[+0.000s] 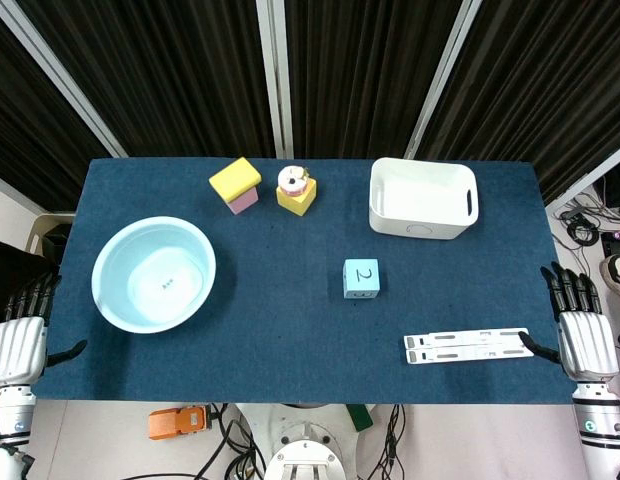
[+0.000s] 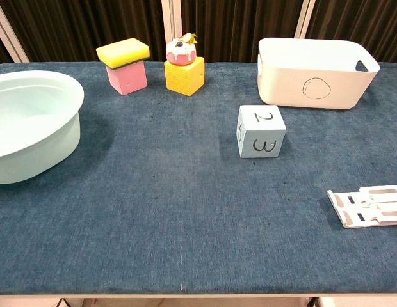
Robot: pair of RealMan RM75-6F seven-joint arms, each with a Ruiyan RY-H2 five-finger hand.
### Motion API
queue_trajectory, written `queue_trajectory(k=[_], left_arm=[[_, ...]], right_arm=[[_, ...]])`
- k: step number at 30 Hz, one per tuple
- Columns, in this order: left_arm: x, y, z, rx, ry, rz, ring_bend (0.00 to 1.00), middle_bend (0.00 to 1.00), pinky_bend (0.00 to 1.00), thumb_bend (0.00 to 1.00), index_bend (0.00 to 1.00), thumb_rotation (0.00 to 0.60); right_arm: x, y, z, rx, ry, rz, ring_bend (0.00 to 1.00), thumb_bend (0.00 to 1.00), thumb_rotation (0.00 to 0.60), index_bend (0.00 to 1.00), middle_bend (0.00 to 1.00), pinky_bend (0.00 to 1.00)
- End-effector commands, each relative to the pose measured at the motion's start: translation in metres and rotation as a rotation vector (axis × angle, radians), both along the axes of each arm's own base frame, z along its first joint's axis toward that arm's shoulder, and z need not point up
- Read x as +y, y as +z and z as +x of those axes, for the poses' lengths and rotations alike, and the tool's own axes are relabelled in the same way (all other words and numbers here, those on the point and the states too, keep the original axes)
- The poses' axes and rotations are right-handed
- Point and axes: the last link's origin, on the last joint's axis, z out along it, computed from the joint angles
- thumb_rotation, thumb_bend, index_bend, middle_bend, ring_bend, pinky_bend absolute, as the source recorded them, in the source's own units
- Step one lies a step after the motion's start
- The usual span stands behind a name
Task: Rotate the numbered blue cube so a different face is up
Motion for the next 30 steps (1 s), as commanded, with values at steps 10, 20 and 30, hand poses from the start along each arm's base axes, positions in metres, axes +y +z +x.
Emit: queue_trajectory(k=[10, 20, 30], left_arm=[[0.001, -0.002, 0.000, -0.003, -0.008, -0.006, 0.00, 0.00, 0.00, 0.00, 0.01, 0.600], [-0.002, -0.004, -0.004, -0.012, -0.009, -0.004, 0.00, 0.00, 0.00, 0.00, 0.01, 0.600], [-0.005, -0.005, -0.011, -0.024, 0.006, -0.001, 0.00, 0.00, 0.00, 0.00, 0.01, 0.600]], right_arm=[[-0.028, -0.025, 0.048, 0.022, 0.076, 0.160, 0.00, 0.27, 0.600, 0.00, 0.00, 0.00], [-0.093, -0.097, 0.163, 0.161, 0.156, 0.415, 0.00, 0.27, 0.600, 0.00, 0.00, 0.00], [-0.123, -0.163, 0.219, 0.266, 0.074, 0.525, 0.00, 0.27, 0.600, 0.00, 0.00, 0.00]])
